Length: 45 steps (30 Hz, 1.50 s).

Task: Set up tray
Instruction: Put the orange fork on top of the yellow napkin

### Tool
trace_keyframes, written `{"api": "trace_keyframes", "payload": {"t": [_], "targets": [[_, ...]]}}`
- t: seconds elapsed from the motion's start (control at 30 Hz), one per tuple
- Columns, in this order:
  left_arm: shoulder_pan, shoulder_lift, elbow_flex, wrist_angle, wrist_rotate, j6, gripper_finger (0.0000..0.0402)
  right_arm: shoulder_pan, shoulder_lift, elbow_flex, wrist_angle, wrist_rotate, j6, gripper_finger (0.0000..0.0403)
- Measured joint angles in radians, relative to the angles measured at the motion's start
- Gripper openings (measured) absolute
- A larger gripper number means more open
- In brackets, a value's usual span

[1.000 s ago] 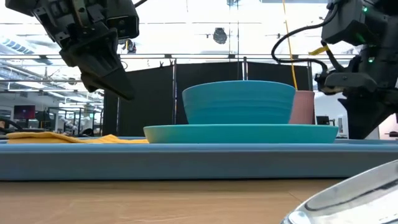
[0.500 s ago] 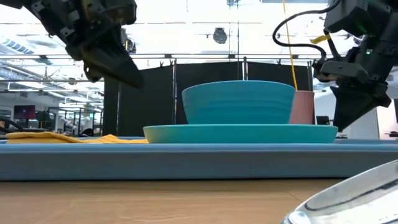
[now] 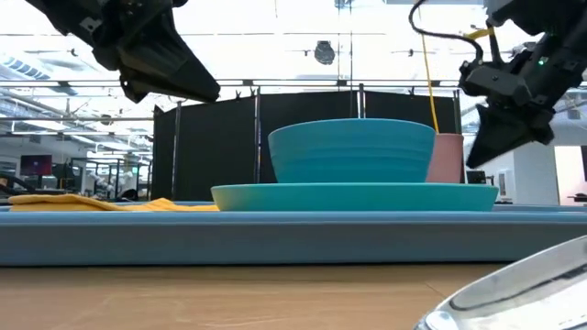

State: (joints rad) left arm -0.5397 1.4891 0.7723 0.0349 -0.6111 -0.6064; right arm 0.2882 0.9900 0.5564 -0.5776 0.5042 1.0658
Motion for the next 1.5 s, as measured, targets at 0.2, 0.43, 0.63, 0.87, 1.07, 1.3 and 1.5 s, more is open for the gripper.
{"api": "trace_keyframes", "payload": {"t": [0.2,0.43,0.63,0.87,1.07,1.3,1.5], "targets": [[-0.036,0.000,0.000,-0.002,0.007,-0.032,0.0067,0.037,-0.018,0.000,0.211,0.045,-0.194,0.0000],[-0.132,0.000,0.000,0.000,-0.015,-0.063,0.0067,0.110,0.003,0.001,0.617,0.001,-0.524,0.0000],[-0.224,0.000,0.000,0.006,-0.199,-0.054,0.0067,0.133,0.108,0.002,0.901,-0.150,-0.697,0.0000],[-0.291,0.000,0.000,0.066,-0.309,0.005,0.0067,0.105,0.296,0.099,1.012,-0.269,-0.803,0.0000],[-0.321,0.000,0.000,0.075,-0.342,0.018,0.0067,0.107,0.420,0.262,0.925,-0.269,-0.881,0.0000],[-0.352,-0.001,0.000,0.103,-0.385,0.033,0.0067,0.113,0.613,0.498,0.803,-0.285,-0.995,0.0000],[-0.396,-0.003,0.000,0.164,-0.457,0.109,0.0067,0.120,0.789,0.670,0.867,-0.430,-1.188,0.0000]]}}
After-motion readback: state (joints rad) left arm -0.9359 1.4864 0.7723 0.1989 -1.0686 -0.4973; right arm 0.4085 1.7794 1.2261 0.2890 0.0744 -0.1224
